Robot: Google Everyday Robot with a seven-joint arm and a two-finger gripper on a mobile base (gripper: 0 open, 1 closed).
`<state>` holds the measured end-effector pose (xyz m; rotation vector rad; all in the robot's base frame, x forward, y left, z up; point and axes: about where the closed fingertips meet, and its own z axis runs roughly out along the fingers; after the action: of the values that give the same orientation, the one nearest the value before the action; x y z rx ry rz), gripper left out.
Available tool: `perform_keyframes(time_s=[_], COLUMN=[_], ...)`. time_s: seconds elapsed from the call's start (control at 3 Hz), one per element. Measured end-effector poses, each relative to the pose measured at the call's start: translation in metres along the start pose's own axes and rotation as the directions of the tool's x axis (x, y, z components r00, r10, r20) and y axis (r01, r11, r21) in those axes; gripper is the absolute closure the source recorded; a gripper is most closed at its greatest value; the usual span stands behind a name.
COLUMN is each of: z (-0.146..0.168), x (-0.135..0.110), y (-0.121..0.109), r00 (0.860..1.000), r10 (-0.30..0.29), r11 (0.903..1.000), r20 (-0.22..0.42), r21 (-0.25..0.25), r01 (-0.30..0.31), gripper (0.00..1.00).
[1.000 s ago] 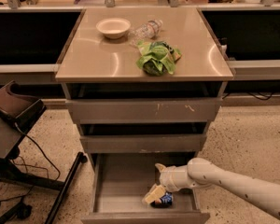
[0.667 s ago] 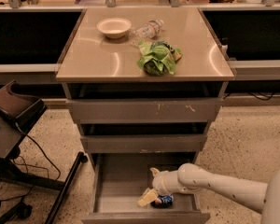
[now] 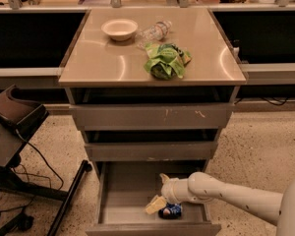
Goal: Pick pepsi can from bottom drawer and place on counter
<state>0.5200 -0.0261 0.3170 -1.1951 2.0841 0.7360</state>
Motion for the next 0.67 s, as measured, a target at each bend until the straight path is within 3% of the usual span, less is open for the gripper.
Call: perform_keyframes(time_s=[0.33, 0.67], z=[-0.001, -0.019], x=[0.004, 0.008], y=[-0.007, -0.012], r00=[0.999, 0.988], r10=[0.015, 0.058], r11=[0.9982, 0.9861], r20=[-0.029, -0.145], r21=[0.058, 0.163], r01=[-0.014, -0.034], gripper=[0.00, 0.00])
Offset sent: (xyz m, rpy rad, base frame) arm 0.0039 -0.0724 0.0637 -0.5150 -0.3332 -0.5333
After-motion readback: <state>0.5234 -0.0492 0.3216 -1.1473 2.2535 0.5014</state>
